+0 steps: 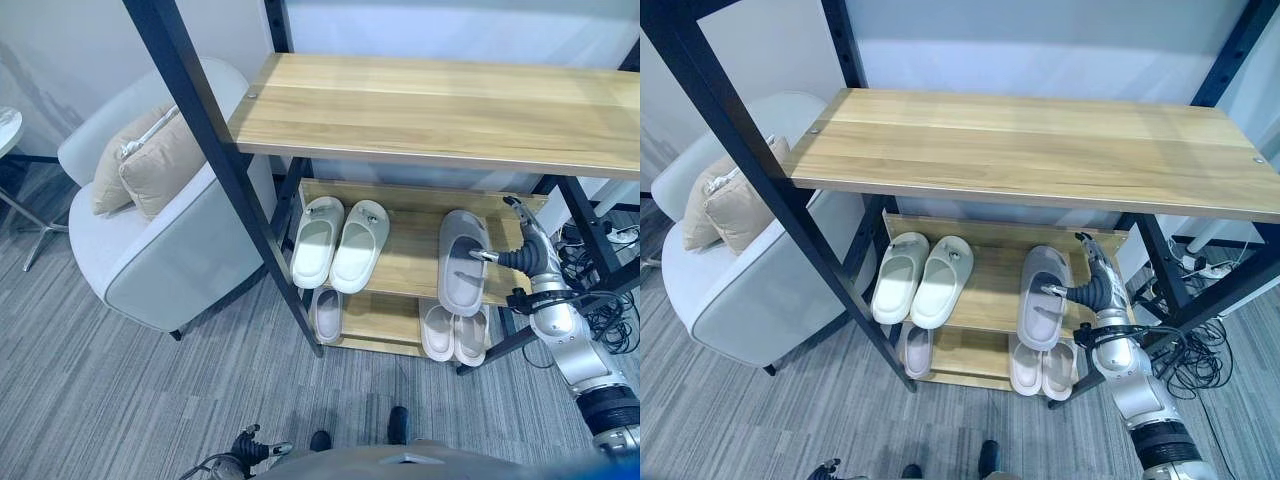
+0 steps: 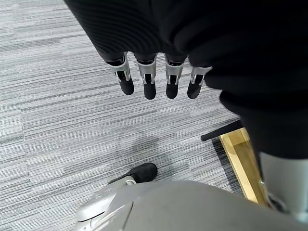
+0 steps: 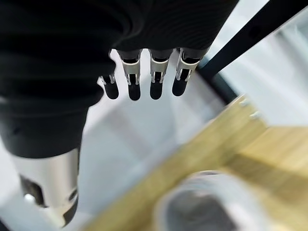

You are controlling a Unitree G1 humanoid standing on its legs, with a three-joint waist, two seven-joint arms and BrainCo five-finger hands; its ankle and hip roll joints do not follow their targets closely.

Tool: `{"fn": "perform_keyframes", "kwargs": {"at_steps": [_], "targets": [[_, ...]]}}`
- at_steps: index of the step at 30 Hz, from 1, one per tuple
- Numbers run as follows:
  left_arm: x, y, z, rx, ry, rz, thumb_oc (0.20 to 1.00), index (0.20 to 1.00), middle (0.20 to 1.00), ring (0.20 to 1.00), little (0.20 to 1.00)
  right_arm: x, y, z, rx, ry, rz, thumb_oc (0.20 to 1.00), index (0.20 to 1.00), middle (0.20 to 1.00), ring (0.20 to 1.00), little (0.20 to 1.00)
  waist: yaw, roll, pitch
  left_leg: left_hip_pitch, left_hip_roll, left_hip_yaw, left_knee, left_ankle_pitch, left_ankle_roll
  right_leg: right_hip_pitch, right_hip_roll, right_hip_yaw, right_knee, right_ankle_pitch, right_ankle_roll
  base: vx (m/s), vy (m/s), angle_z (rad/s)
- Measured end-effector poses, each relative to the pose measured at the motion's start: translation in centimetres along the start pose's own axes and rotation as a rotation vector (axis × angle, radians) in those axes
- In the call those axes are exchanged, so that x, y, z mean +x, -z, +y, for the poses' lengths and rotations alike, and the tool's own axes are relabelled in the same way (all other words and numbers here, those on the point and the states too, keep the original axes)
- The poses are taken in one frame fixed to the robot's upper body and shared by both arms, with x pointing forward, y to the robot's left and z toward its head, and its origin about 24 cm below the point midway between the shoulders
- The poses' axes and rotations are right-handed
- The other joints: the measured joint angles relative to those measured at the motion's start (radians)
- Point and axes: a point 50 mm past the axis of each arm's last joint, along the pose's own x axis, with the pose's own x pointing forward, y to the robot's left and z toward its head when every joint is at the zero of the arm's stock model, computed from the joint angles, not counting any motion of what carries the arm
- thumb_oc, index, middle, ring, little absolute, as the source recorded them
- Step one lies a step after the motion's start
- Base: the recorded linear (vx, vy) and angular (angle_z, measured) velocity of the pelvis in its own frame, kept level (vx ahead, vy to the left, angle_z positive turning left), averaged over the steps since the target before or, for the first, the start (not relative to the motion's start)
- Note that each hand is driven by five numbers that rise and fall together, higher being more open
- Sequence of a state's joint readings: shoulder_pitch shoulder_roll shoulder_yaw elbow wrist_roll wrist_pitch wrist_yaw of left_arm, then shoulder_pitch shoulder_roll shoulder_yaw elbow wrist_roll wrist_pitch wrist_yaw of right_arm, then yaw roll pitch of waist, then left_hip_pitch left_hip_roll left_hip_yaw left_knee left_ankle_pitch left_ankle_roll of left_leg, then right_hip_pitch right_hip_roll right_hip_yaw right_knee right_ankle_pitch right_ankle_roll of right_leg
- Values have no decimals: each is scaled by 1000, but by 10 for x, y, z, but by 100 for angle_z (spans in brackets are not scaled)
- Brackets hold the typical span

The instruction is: Arrange the slippers neatly on the shoe rack.

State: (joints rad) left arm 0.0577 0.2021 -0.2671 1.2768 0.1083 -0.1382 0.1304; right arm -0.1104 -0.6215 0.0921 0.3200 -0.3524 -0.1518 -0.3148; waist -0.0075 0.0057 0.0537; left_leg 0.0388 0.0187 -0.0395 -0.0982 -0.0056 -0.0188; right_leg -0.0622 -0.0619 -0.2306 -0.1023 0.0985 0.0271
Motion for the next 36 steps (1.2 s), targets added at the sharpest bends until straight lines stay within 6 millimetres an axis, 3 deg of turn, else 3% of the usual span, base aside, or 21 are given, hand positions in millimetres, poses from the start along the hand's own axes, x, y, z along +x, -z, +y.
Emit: {"fn": "perform_keyframes", "kwargs": {"at_steps": [2, 5, 10, 13, 36], "targets": [[0, 0, 0, 1, 0, -2, 1000, 1000, 1000, 1000, 1000, 0, 16, -2, -99, -8, 61, 1000, 1000, 1000, 1000, 1000, 1, 2, 1, -1, 1, 0, 0, 0, 0, -1, 1, 0, 0, 0, 0, 0, 0, 0], [0, -1, 1, 6, 0, -7, 1000, 1000, 1000, 1000, 1000, -4, 38, 12, -142, -64, 175, 1000, 1000, 1000, 1000, 1000, 3, 9, 6, -6, 2, 0, 0, 0, 1, -6, 2, 0, 0, -1, 0, 0, 0, 0], [0, -2, 0, 3, 2, -8, 1000, 1000, 1000, 1000, 1000, -7, 49, 23, -148, -83, 256, 1000, 1000, 1000, 1000, 1000, 13, 17, 12, -10, 2, -3, 0, -1, 1, -8, 2, -2, 0, -1, 1, 7, -2, 0], [0, -3, -1, 0, 3, -13, 1000, 1000, 1000, 1000, 1000, -10, 52, 31, -118, -107, 284, 1000, 1000, 1000, 1000, 1000, 24, 20, 14, -13, 1, -11, 0, -1, 1, -8, 1, -8, 0, -1, 0, 13, -11, 7], [-1, 1, -2, -12, 2, 3, 1000, 1000, 1000, 1000, 1000, -1, 56, 20, 274, 98, 429, 1000, 1000, 1000, 1000, 1000, 34, 19, 30, -21, -1, -32, 0, 0, 0, -6, -3, -32, 0, -6, 0, 4, 3, 2]]}}
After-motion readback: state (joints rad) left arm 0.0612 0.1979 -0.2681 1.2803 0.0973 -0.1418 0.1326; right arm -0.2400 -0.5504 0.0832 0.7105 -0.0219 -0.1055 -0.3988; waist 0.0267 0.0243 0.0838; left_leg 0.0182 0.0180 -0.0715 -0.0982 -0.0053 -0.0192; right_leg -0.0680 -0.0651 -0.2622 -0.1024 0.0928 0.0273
